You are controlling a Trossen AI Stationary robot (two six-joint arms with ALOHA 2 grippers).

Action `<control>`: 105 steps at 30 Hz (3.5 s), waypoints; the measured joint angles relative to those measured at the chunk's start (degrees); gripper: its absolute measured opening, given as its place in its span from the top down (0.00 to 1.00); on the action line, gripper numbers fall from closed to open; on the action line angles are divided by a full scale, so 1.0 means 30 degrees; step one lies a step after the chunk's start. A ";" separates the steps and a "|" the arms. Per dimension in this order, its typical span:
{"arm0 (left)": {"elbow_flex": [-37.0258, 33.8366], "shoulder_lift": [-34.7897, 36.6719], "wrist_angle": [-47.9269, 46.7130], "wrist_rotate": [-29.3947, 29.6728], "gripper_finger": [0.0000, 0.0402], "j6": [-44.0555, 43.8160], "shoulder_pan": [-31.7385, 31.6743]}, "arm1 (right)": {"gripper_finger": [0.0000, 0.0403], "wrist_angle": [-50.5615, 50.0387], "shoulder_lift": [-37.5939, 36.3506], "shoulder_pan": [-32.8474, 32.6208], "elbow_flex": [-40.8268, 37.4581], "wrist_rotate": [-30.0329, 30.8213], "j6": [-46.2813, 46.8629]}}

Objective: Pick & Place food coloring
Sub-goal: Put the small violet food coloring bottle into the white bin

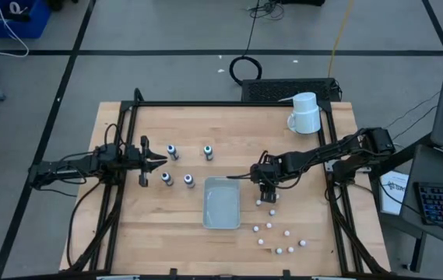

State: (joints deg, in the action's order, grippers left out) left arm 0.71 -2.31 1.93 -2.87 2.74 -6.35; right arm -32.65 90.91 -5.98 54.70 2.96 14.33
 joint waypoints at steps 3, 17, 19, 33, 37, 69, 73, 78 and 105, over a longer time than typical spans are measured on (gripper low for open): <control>0.0000 0.0000 0.0000 0.0000 0.86 0.0000 0.0000 | 0.58 0.0009 0.0000 0.0000 0.0000 -0.0007 0.0000; 0.0000 0.0000 -0.0005 0.0000 0.86 -0.0005 0.0000 | 0.58 0.0227 0.0000 0.0000 -0.0187 0.0018 0.0000; 0.0000 0.0000 0.0000 0.0000 0.86 -0.0004 -0.0004 | 0.58 0.0273 0.0000 0.0000 -0.0337 0.0006 0.0012; 0.0000 0.0000 -0.0003 0.0000 0.86 0.0000 0.0000 | 0.58 0.0463 0.0000 0.0000 -0.0474 -0.0015 0.0350; 0.0000 0.0000 0.0000 0.0000 0.86 -0.0007 -0.0007 | 0.58 0.0542 0.0000 0.0000 -0.0481 -0.0015 0.0357; 0.0000 0.0000 -0.0004 0.0000 0.86 -0.0004 -0.0004 | 0.80 0.0828 0.0000 0.0000 -0.0481 -0.0094 0.0503; 0.0000 0.0000 0.0000 -0.0003 0.86 -0.0004 0.0000 | 0.78 0.0712 0.0000 0.0000 -0.0485 -0.0102 0.0503; 0.0000 0.0000 0.0000 0.0000 0.86 -0.0001 -0.0006 | 0.73 0.0694 0.0000 0.0000 -0.0488 -0.0102 0.0503; 0.0000 0.0000 0.0000 -0.0004 0.86 -0.0004 -0.0004 | 0.72 0.0220 0.0000 0.0000 -0.0488 -0.0087 0.0437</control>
State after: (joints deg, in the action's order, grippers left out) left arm 0.71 -2.31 1.93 -2.89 2.73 -6.36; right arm -31.99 90.91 -5.98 53.23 2.70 15.64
